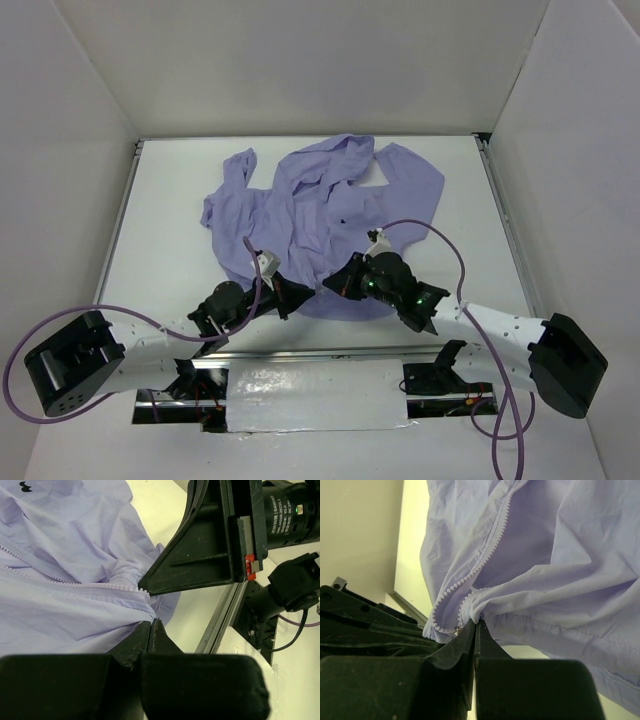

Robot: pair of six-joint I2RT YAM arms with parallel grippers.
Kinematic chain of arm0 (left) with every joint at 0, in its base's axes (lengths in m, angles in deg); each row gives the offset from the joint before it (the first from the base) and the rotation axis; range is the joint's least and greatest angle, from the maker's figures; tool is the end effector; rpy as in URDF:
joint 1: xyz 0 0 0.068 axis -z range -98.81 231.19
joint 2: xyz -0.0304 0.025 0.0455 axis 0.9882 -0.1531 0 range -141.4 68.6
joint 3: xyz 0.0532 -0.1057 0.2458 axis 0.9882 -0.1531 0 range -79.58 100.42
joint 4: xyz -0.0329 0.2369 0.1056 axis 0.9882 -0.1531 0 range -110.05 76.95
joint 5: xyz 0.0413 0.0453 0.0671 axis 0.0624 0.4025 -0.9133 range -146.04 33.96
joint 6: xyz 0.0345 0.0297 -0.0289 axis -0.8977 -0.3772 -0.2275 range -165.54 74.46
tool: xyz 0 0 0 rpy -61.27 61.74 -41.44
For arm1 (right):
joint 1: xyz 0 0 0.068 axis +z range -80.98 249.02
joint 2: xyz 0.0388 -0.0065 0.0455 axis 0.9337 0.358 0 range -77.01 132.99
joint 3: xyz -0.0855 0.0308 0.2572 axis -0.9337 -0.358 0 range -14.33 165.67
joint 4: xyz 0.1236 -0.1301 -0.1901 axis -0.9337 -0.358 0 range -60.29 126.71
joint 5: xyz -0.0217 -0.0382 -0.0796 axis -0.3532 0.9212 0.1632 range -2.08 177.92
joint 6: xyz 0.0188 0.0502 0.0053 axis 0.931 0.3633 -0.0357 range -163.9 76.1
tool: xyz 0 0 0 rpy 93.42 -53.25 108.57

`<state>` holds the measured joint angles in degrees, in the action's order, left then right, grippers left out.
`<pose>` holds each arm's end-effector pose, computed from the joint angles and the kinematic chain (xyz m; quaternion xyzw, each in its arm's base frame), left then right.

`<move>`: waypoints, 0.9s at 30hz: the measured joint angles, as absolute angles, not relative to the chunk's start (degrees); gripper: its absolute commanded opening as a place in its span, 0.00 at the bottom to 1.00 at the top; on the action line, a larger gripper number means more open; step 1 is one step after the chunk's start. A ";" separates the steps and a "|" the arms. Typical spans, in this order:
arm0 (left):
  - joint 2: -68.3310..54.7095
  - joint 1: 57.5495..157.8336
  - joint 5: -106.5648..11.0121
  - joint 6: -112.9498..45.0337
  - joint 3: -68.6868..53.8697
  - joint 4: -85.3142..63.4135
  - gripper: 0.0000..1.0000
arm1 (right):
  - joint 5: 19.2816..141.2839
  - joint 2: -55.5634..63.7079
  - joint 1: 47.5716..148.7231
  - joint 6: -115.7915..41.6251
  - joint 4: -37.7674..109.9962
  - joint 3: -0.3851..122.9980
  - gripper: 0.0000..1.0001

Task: Zip up the jacket

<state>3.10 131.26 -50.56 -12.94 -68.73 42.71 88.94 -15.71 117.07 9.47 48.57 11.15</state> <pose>0.1326 -0.1638 0.1907 0.1399 0.6861 -0.4961 0.5134 0.1523 0.1684 0.2059 0.0437 0.8373 0.4170 0.3508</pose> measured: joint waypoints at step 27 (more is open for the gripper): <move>-4.88 131.21 -50.76 -12.26 -68.70 44.38 0.00 | 80.90 -13.07 114.17 12.85 52.20 8.81 0.00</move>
<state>-4.88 131.21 -50.76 -12.26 -68.70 44.38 80.90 -13.07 114.17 12.85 52.20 8.81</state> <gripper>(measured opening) 0.041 0.009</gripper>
